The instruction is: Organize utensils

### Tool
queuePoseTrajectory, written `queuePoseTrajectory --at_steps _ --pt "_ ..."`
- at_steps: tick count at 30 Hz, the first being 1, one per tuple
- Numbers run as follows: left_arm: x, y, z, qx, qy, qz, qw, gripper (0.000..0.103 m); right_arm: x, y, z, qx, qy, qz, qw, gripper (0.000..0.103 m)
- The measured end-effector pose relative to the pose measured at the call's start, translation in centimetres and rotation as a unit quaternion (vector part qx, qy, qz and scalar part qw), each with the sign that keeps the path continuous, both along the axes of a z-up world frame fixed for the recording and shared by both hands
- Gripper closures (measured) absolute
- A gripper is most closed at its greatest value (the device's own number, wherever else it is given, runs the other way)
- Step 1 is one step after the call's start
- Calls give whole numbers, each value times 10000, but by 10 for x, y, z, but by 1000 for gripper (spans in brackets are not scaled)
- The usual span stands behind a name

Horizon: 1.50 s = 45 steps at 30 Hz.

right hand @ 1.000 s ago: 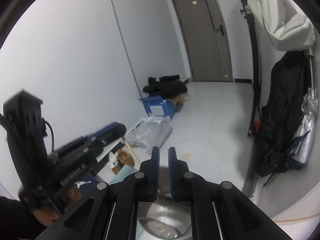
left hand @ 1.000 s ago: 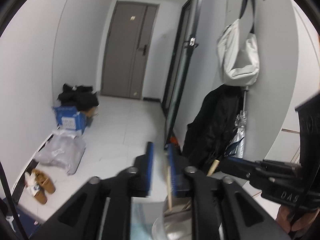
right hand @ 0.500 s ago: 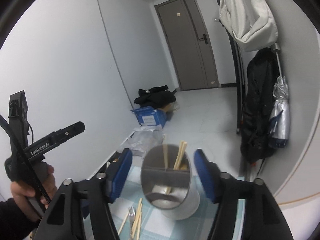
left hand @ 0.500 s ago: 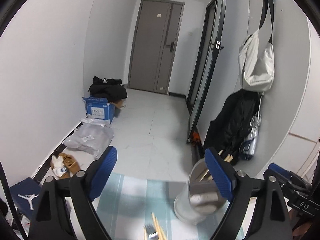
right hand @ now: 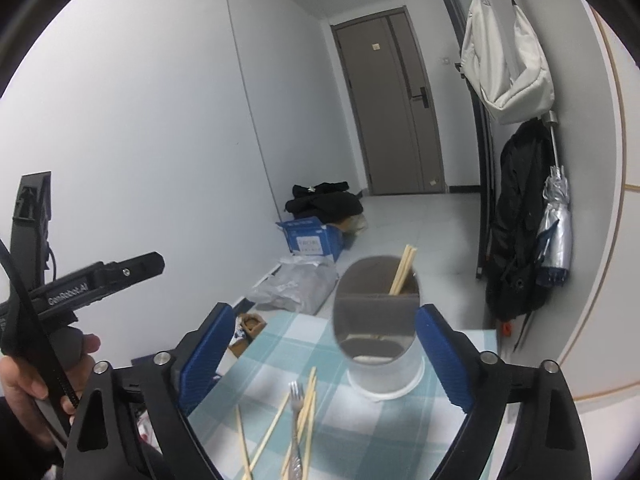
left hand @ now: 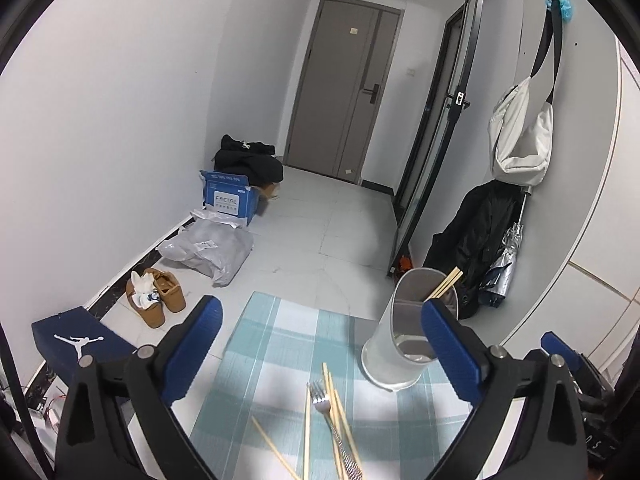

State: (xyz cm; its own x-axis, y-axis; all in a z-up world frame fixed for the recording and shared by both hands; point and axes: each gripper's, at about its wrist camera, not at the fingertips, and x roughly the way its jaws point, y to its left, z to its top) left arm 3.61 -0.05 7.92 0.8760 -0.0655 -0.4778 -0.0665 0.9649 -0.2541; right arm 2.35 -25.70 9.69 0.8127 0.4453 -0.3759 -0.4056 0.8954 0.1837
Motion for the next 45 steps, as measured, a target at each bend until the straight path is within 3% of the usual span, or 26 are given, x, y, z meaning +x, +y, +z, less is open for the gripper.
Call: queuePoseTrajectory --at_steps 5,15,19,22,31,35,37,39,45 --pt "-12 4 -13 43 -21 105 9999 1 -13 8 -15 -19 40 -6 10000 8" --pt "-10 5 -61 -24 352 175 9992 1 -23 24 -58 -270 313 71 9991 6" --pt "-6 7 -79 -2 533 157 9985 1 -18 21 -78 -243 690 -20 9973 6" --pt "-2 12 -94 -223 740 169 9969 1 -11 21 -95 -296 1099 -170 9934 6" --pt "11 37 -120 -356 1128 332 9924 1 6 29 -125 -615 1542 -309 9856 6" --pt "16 54 -129 -735 1391 459 9865 1 19 39 -139 -745 1886 -223 9790 6" --pt "19 60 -132 -922 1483 552 9831 1 26 44 -147 -736 2094 -121 9750 8" --pt "22 63 -132 -1065 1539 560 9807 1 32 50 -152 -733 2267 -24 9712 17" --pt "23 84 -131 -1269 1565 881 9755 1 45 77 -162 -1055 2370 129 9657 25"
